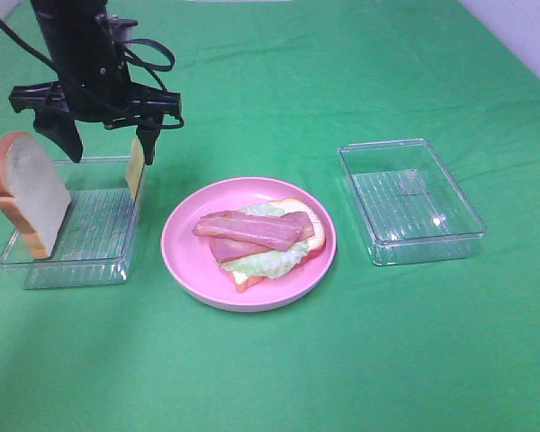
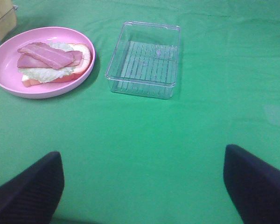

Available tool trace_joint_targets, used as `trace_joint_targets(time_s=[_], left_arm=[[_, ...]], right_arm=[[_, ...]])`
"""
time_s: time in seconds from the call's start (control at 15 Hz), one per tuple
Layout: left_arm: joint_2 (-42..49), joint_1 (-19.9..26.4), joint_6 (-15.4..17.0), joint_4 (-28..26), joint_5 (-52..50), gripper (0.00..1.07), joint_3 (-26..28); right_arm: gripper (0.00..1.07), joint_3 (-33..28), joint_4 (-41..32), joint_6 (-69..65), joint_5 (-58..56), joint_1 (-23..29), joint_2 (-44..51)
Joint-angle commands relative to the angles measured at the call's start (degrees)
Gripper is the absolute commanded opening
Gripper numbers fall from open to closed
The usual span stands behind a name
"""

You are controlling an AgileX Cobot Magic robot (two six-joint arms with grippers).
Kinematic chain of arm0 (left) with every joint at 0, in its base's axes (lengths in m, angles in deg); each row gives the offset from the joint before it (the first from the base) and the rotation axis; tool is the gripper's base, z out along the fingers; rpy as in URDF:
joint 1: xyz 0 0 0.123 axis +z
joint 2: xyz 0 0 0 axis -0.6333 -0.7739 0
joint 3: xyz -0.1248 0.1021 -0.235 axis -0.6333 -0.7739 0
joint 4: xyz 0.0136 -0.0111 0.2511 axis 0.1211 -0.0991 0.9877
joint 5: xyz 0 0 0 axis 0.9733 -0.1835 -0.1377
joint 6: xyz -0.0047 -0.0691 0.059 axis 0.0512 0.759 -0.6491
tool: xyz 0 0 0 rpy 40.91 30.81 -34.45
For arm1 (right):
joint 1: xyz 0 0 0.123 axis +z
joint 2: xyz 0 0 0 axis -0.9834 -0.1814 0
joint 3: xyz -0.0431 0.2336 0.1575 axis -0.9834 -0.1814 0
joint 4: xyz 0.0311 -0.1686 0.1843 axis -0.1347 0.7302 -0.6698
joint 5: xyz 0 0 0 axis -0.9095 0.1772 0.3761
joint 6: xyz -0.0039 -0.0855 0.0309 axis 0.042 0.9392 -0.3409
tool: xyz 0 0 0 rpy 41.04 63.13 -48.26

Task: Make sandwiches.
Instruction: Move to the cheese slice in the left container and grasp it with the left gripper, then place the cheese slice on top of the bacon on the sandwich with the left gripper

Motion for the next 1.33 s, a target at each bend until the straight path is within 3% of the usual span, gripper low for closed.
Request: trace_joint_targets(time_s=[0.07, 0.2, 0.27, 0.47, 0.53, 0.73, 0.93, 1.33], left_arm=[[-1.20, -0.11, 0.52, 0.63, -0.29, 0.73, 0.17], [-2.75, -0.11, 0.52, 0.63, -1.89, 0.73, 0.11], [-2.92, -0.11, 0.52, 0.63, -2.75, 0.68, 0.11], [-2.92, -0.11, 0.52, 0.63, -3.84, 0.47, 0.11], [-2.92, -0.11, 0.52, 0.63, -3.84, 0.34, 0.11], [-2.92, -0.11, 0.52, 0.63, -4.18, 0.23, 0.11], [-2.92, -0.11, 0.52, 0.63, -4.41, 0.00, 0.11], [-1.38, -0.11, 0.11, -0.69, -4.58, 0.00, 1.32]], right_arm=[[0.87, -0.06, -0.29, 0.80, 0.23, -0.11, 0.80], [0.87, -0.06, -0.29, 0.80, 0.23, -0.11, 0.80], [0.87, -0.06, -0.29, 0.80, 0.23, -0.11, 0.80], [0.87, -0.06, -0.29, 0.80, 0.23, -0.11, 0.80], [0.87, -0.06, -0.29, 0.80, 0.23, -0.11, 0.80], [0.87, -0.06, -0.29, 0.80, 0.23, -0.11, 0.80], [0.87, -0.06, -0.29, 0.80, 0.23, -0.11, 0.80], [0.87, -0.06, -0.29, 0.80, 0.23, -0.11, 0.80]])
